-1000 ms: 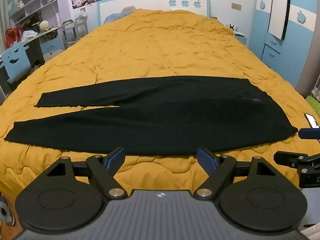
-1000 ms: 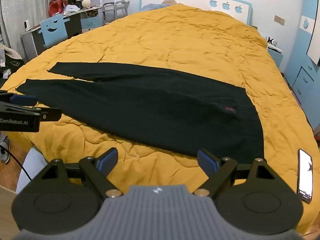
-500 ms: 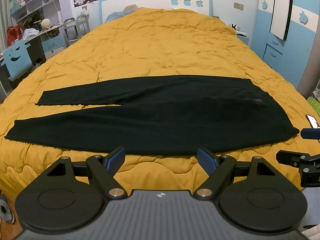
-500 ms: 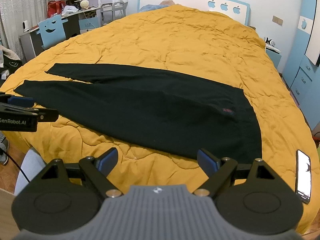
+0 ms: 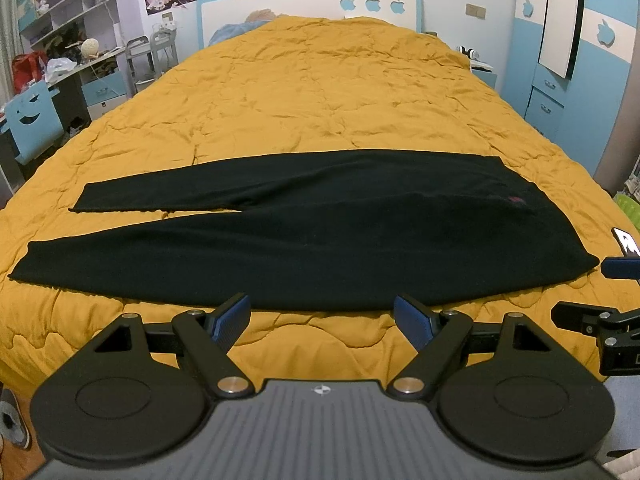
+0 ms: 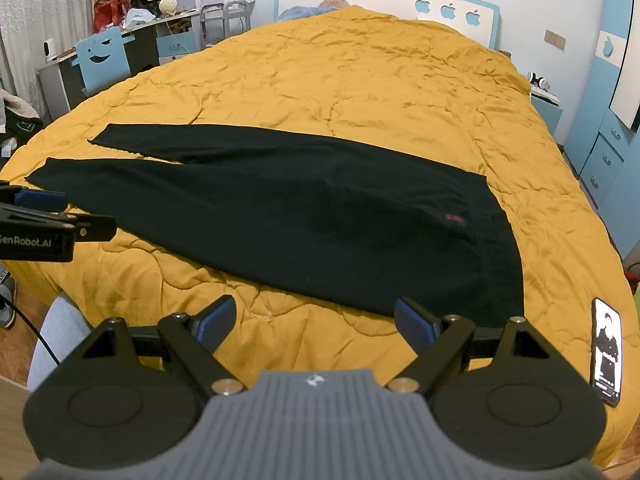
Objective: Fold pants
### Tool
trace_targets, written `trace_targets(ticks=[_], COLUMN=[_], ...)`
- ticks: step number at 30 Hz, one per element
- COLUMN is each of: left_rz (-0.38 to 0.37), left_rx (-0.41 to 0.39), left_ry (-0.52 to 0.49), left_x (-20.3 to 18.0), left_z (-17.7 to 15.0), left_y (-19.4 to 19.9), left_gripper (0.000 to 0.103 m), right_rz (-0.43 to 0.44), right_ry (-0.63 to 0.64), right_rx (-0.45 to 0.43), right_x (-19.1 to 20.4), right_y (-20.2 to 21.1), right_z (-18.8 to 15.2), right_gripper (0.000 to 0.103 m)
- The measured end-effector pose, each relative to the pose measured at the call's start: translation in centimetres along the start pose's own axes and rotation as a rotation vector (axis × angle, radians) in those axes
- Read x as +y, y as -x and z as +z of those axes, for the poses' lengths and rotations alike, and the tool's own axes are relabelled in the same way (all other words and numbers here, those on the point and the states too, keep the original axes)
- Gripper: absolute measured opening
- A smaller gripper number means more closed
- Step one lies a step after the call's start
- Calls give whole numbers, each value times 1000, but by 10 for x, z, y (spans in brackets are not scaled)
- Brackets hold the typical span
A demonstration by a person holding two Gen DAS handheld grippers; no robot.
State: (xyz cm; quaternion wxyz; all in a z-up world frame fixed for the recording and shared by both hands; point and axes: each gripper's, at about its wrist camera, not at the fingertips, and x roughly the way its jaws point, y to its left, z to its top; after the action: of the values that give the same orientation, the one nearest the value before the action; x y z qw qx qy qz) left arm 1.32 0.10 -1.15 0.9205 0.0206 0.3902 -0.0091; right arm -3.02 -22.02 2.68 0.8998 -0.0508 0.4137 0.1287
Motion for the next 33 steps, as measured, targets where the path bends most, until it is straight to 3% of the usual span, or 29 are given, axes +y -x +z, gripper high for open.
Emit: trace_targets(ticks=[33], left_rz=[-3], left_rx=[8], left_ry=[1], left_x=[1], left_z=[1], left_y=[-3], left_gripper=[95], right_rz=[-2], right_ry=[14], right_rx=[14], right_x=[1], right_y=[-1], right_z=[-1], right_gripper=[83])
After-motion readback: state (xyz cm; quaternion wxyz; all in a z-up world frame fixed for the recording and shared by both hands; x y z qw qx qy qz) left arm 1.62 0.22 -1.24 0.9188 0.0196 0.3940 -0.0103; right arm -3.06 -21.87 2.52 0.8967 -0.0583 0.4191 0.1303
